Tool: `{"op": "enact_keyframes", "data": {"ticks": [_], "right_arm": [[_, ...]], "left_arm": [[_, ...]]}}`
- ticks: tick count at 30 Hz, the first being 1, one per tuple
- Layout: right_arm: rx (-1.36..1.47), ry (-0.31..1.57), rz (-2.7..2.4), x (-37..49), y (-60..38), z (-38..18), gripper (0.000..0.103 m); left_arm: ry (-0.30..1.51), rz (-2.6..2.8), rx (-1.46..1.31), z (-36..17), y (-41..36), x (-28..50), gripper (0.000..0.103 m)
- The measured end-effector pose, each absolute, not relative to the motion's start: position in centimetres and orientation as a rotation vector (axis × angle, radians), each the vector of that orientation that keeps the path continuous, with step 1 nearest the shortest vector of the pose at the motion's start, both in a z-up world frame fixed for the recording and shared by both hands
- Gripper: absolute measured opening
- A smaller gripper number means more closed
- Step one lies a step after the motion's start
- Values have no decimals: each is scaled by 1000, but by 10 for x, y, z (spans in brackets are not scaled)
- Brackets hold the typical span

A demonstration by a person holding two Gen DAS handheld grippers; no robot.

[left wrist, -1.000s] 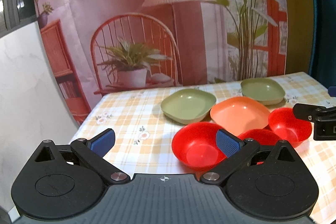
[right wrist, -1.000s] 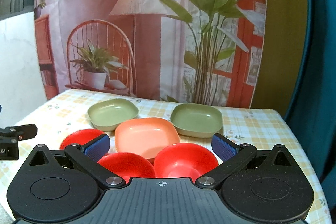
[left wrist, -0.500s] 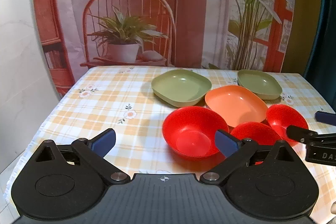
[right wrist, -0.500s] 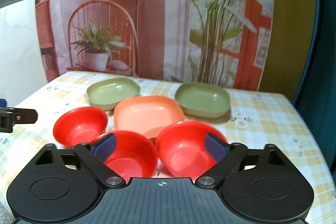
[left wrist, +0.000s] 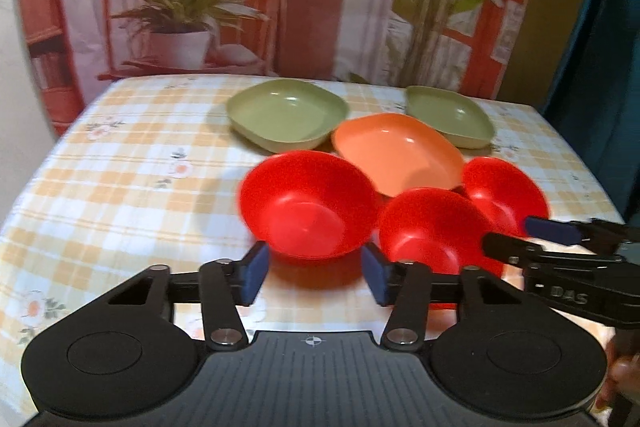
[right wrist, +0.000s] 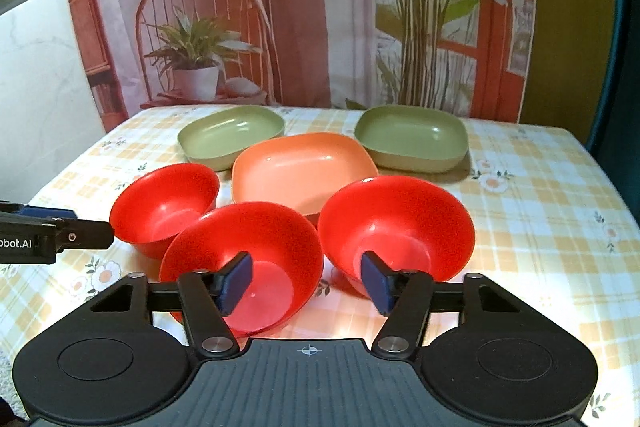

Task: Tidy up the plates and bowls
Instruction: 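Close both grippers on the red bowl rim and lift it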

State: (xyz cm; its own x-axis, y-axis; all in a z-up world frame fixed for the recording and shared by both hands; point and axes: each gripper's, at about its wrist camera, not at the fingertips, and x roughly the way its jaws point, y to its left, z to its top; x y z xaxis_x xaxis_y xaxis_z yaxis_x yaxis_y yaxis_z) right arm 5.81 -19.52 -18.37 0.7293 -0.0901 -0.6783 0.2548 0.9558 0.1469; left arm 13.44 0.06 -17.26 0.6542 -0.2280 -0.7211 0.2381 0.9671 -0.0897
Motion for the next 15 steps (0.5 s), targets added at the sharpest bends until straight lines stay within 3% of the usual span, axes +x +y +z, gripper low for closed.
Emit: {"op": "enact_keyframes", "data": {"ticks": [5, 12, 15], "right_arm": [[273, 753, -178, 61, -199, -191, 33], [296, 779, -162, 65, -201, -200, 33], [318, 788, -155, 68, -205, -203, 32]], "left_arm": [[861, -357, -1, -182, -14, 138, 43], [922, -397, -30, -198, -24, 148, 43], [943, -403, -47, -204, -27, 153, 35]]}}
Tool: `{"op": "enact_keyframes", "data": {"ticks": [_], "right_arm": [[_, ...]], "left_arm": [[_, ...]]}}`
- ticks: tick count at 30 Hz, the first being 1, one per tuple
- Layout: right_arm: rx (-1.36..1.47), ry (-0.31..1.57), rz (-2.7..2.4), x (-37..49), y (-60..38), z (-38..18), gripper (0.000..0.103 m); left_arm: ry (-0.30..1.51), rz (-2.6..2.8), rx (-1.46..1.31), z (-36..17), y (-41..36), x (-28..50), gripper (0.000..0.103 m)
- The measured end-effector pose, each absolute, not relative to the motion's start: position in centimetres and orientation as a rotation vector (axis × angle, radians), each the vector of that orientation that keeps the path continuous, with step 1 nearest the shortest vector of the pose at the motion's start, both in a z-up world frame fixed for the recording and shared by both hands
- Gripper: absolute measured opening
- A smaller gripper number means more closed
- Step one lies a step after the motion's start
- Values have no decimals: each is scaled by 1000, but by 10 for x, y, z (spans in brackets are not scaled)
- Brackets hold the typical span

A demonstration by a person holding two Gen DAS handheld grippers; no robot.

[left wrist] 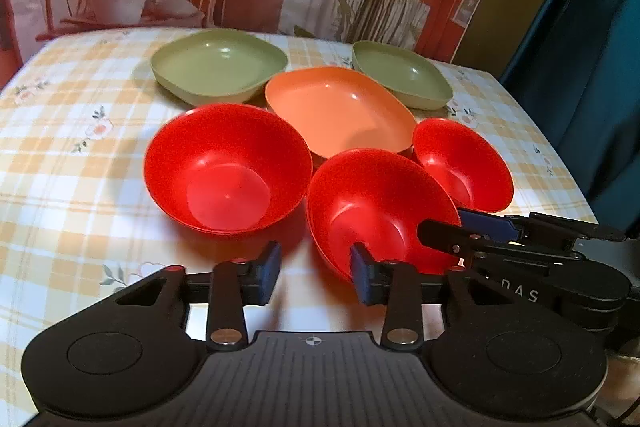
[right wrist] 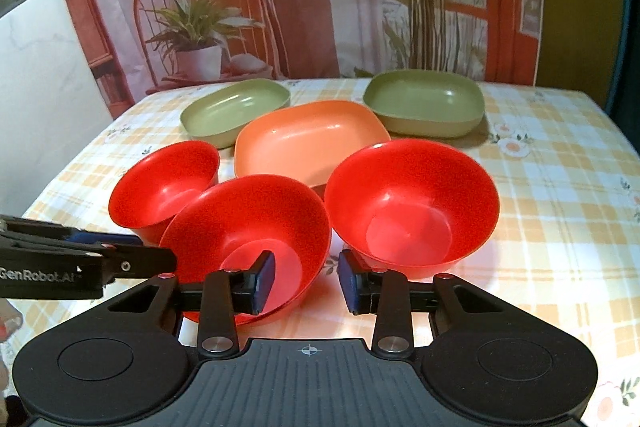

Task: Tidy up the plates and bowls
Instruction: 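Close both grippers on the red bowl rim and lift it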

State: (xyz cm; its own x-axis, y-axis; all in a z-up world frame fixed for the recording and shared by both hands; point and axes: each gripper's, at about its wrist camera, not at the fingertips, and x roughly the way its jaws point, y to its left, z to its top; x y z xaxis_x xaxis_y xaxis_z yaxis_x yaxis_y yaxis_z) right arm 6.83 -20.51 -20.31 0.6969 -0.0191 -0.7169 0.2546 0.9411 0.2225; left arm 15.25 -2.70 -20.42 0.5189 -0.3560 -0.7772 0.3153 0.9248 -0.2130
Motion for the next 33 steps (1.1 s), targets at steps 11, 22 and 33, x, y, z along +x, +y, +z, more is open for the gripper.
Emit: {"op": "enact_keyframes", "data": {"ticks": [11, 22, 33], "right_arm": [[337, 787, -131, 70, -208, -204, 19], [334, 763, -128, 66, -204, -196, 19], [328, 729, -138, 60, -203, -181, 19]], "left_arm": [[943, -426, -27, -207, -34, 156, 19], [912, -423, -27, -199, -30, 151, 19], [852, -440, -15, -185, -29, 140, 19]]}}
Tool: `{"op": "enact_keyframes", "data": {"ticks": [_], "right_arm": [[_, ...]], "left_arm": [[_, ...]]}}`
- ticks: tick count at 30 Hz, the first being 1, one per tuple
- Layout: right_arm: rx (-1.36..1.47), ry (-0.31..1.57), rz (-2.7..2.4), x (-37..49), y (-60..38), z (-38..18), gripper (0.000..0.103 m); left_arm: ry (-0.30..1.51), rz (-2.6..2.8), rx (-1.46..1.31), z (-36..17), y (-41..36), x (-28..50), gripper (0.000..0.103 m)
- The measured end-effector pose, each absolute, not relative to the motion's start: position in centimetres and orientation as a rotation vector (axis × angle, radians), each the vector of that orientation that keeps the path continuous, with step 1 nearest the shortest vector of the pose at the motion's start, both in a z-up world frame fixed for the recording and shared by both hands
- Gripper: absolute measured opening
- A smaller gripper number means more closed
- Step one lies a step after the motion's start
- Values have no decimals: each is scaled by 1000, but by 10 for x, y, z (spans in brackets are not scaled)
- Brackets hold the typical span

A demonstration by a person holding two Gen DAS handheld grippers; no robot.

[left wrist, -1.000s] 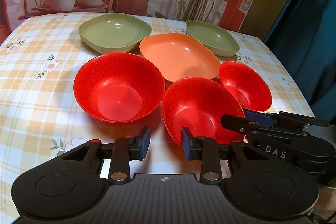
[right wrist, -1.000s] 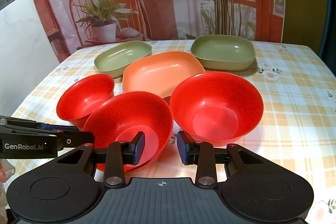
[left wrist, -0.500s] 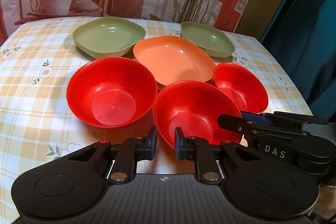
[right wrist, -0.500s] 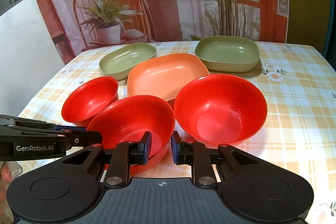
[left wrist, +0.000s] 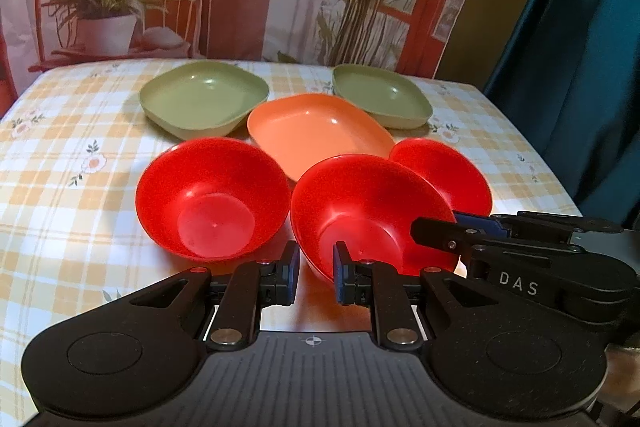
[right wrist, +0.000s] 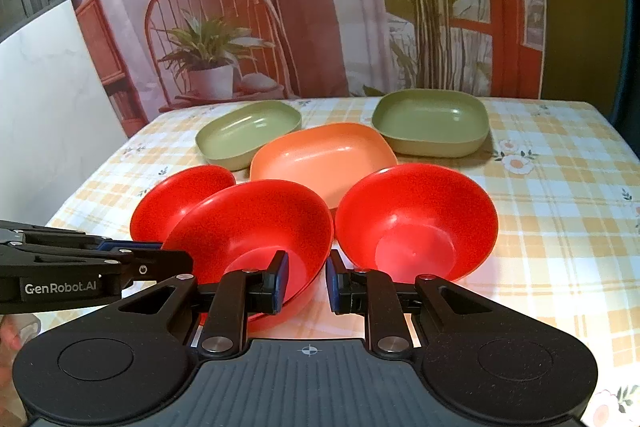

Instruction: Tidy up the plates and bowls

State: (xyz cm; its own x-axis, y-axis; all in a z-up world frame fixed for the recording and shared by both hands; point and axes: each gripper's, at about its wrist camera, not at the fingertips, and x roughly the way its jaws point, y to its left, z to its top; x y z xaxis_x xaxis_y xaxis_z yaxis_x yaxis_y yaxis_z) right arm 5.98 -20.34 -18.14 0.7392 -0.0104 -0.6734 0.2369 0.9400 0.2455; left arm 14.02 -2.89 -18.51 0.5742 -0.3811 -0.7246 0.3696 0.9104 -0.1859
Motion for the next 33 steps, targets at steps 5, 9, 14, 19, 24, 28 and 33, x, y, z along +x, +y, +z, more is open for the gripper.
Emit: {"op": "enact_keyframes", "data": {"ticks": [5, 9, 14, 19, 24, 28, 33], "right_arm": [[323, 713, -142, 61, -204, -174, 19], [322, 702, -146, 63, -205, -168, 19], [318, 690, -149, 68, -206, -162, 19], [309, 682, -137, 77, -203, -157, 19], [292, 675, -110, 95, -196, -152, 19], [290, 675, -83, 113, -189, -152, 19], [258, 688, -55, 136, -176, -159, 20]], "left_arm": [[818, -447, -5, -177, -29, 139, 19], [792, -451, -4, -172, -28, 139, 19], [763, -456, -8, -166, -26, 138, 19], [747, -445, -26, -161, -21, 138, 19], [737, -415, -51, -155, -10, 143, 19], [738, -386, -72, -153, 3, 151, 19], [753, -344, -82, -156, 16, 163, 19]]}}
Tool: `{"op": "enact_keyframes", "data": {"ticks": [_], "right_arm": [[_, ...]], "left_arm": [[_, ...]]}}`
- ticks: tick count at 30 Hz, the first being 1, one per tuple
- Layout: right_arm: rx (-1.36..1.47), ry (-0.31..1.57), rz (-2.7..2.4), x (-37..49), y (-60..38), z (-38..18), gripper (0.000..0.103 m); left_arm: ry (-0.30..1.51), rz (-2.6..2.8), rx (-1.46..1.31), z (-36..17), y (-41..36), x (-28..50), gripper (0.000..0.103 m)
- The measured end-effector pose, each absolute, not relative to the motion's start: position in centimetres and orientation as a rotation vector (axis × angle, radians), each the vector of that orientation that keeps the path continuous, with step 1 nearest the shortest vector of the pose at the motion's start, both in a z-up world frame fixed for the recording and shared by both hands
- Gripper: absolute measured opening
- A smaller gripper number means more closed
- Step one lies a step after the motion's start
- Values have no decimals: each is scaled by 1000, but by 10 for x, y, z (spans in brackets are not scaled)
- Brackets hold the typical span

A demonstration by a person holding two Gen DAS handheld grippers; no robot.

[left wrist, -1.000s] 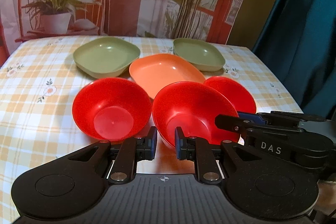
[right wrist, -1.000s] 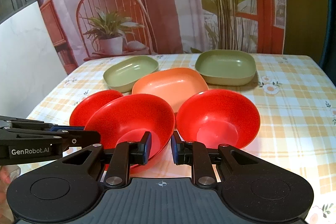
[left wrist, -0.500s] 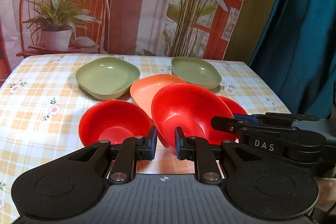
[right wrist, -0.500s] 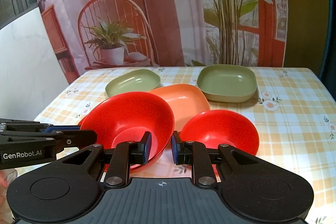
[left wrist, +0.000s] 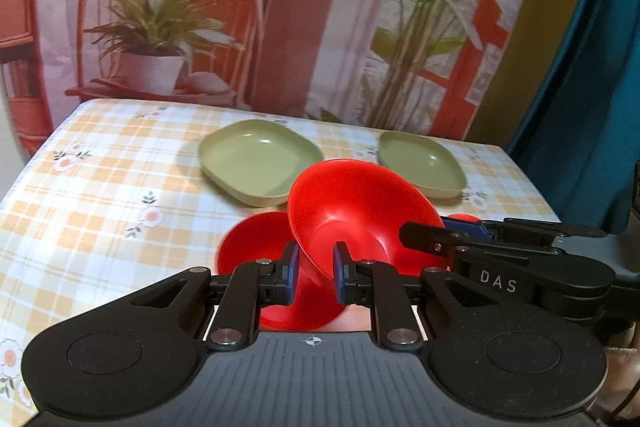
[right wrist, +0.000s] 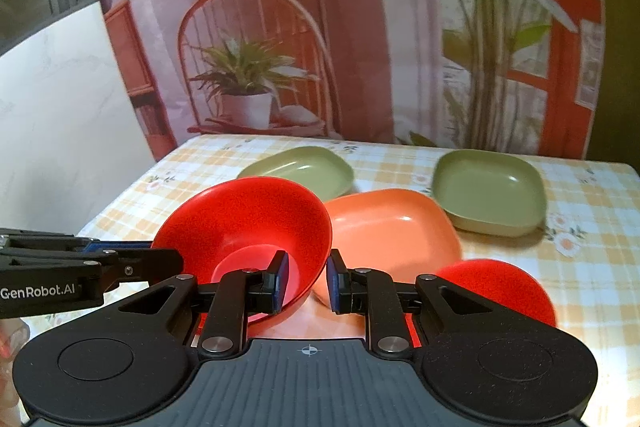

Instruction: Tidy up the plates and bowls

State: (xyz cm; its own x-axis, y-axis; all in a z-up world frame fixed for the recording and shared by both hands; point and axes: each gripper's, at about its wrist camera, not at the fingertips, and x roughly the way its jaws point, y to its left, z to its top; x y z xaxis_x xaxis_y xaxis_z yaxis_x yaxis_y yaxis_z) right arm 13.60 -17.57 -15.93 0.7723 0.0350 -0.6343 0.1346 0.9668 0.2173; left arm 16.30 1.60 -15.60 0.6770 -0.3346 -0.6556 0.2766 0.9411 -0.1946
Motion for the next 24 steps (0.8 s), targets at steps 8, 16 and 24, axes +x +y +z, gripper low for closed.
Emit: {"op": "enact_keyframes", "data": {"ticks": [8, 16, 24], "right_arm": [[244, 731, -34, 158, -162, -178, 20], [226, 760, -18, 166, -153, -189, 20], [218, 783, -11, 171, -148, -198, 20]], "left_arm": [[796, -300, -84, -170, 29, 175, 19], [821, -276, -88, -179, 39, 180, 19], [845, -257, -88, -186, 37, 183, 19]]}}
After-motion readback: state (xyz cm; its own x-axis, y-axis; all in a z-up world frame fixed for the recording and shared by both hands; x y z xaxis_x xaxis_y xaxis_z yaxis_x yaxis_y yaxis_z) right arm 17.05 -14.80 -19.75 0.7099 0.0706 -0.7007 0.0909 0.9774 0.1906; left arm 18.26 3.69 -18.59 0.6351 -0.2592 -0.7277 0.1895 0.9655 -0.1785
